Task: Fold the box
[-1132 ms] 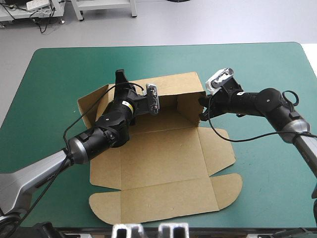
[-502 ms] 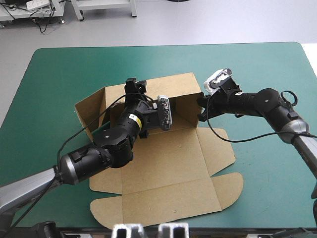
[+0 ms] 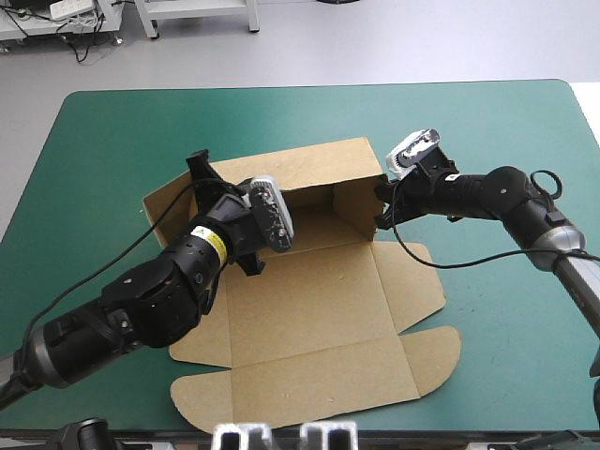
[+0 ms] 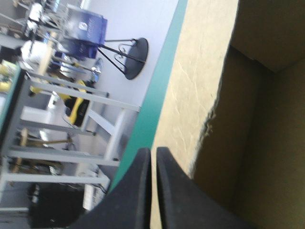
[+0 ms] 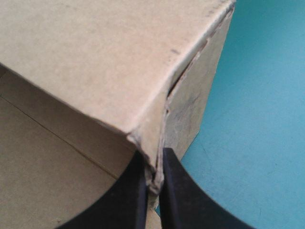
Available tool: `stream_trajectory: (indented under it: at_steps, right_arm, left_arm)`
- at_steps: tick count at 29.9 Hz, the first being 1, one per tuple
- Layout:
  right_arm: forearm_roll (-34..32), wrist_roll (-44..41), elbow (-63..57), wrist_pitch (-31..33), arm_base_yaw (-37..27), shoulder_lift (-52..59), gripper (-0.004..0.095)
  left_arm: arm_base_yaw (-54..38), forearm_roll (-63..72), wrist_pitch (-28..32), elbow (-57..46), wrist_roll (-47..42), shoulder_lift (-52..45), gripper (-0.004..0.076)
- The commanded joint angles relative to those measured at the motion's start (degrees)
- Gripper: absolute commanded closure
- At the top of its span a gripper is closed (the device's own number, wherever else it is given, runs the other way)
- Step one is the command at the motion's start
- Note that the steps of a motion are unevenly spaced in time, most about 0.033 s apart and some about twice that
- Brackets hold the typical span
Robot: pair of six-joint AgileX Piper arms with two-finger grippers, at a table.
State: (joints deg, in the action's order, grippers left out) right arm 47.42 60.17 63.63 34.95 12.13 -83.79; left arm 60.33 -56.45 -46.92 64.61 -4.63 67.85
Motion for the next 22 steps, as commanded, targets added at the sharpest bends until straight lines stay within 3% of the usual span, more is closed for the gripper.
stream_trajectory:
  at_steps: [1, 6, 14, 22]
  right_arm:
    - [-4.64, -2.62, 1.52, 0.33, 0.03, 2.62, 0.0930]
    - [-10.43, -7.62, 3.56, 4.58, 0.03, 4.61, 0.0930]
    - [-29.00, -23.43, 15.52, 19.72, 0.03, 4.52, 0.0930]
    - [-31.68, -25.94, 23.39, 32.38, 0.03, -0.37, 0.0930]
  left_arm:
    - [0.37, 5.97, -4.71, 5.11, -0.82, -3.42, 0.0708]
    - [0.19, 9.81, -12.67, 11.67, -5.10, -5.35, 0.0708]
    - [0.13, 8.42, -27.07, 18.87, -5.41, -6.00, 0.0709]
    - [0.13, 7.20, -27.16, 18.87, -8.67, -8.46, 0.0709]
